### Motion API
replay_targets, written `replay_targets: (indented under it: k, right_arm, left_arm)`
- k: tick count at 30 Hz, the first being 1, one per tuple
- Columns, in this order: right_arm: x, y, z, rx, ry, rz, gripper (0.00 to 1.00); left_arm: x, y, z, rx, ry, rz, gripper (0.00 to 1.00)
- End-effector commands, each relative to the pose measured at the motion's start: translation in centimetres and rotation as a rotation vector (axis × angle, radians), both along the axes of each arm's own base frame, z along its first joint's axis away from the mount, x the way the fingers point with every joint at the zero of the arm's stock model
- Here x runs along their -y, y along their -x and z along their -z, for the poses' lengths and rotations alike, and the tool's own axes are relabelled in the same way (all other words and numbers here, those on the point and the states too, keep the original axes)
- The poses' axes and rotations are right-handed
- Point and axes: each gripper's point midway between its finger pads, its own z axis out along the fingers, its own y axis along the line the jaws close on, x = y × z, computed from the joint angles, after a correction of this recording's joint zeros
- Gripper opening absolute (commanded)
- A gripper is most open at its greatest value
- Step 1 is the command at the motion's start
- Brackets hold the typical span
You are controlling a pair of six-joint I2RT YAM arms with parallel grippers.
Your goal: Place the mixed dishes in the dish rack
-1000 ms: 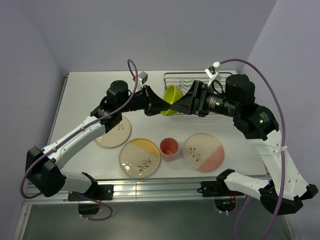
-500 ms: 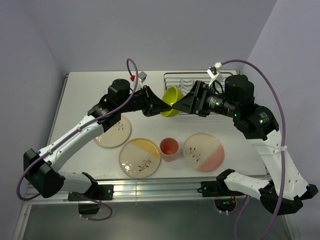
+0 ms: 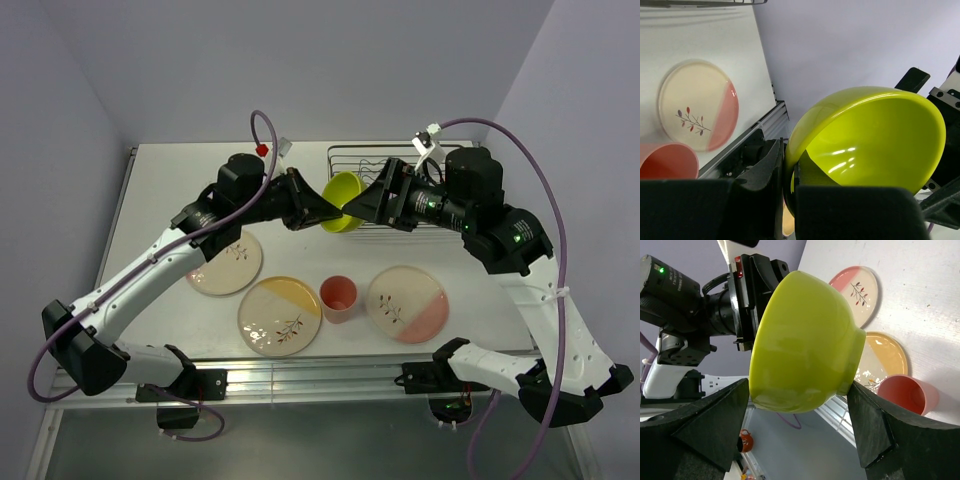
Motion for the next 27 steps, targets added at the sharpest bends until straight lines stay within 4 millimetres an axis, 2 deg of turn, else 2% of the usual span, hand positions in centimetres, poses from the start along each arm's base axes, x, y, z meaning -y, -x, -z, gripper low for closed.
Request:
replay_targets:
  k: [1,2,7,10,11,13,15,16,17,18,19,22,25,27]
  right_arm:
    - [-0.3,-0.4,-3.0,0.104,-0.066,-0.002,0.85]
    - [-0.3,-0.6,-2.9,0.101,-0.060,0.002,0.84]
    - [-0.2,-0.7,-2.5,0.102,-0.055,0.010,0.66]
    - [-0.2,-0.9,-2.3,0.103,-0.050,0.015,0.42]
    - [-0.1,-1.0,-2.3,0.103,-0.045,0.020,0.23]
    - [0.0,-1.2,-1.9,0.093,-0.028,0.028,0.04]
    - [0.1,-1.5,-1.6,0.091,-0.013,0.040,0.00]
    - [0.1,-1.5,-1.7,0.093,-0.016,0.041,0.00]
    - [0.1,-1.7,-1.7,0.098,-0.016,0.048,0.00]
    - [0.2,-1.7,-1.6,0.100,-0.015,0.054,0.00]
    - [0.3,-1.7,-1.7,0.105,-0.016,0.060,0.00]
    - [0.5,-2.0,-1.4,0.097,0.007,0.072,0.00]
    - [0.7,-2.3,-0.9,0.087,0.018,0.088,0.00]
    - [0.9,-2.4,-0.5,0.080,0.034,0.099,0.00]
  left_arm:
    - [0.2,0.0,-0.5,0.056,-0.043,0.005,0.00]
    - [0.1,-0.2,-0.6,0.060,-0.046,0.000,0.00]
    - [0.3,-0.2,-0.6,0.067,-0.052,0.006,0.00]
    - [0.3,-0.2,-0.7,0.068,-0.052,0.011,0.00]
    - [0.4,-0.2,-0.7,0.070,-0.049,0.012,0.00]
    - [0.5,0.0,-0.8,0.070,-0.041,0.025,0.00]
    - [0.6,0.1,-0.7,0.067,-0.032,0.035,0.04]
    - [0.7,0.2,-0.8,0.068,-0.026,0.040,0.12]
    - [0.7,0.2,-0.7,0.066,-0.024,0.040,0.31]
    - [0.7,0.2,-0.7,0.068,-0.021,0.043,0.39]
    - [0.7,0.3,-0.8,0.068,-0.019,0.048,0.59]
    - [0.6,0.2,-0.7,0.070,-0.022,0.041,0.89]
    - [0.2,0.0,-0.7,0.069,-0.019,0.029,0.99]
    - [-0.4,-0.5,-0.5,0.067,-0.032,0.004,0.99]
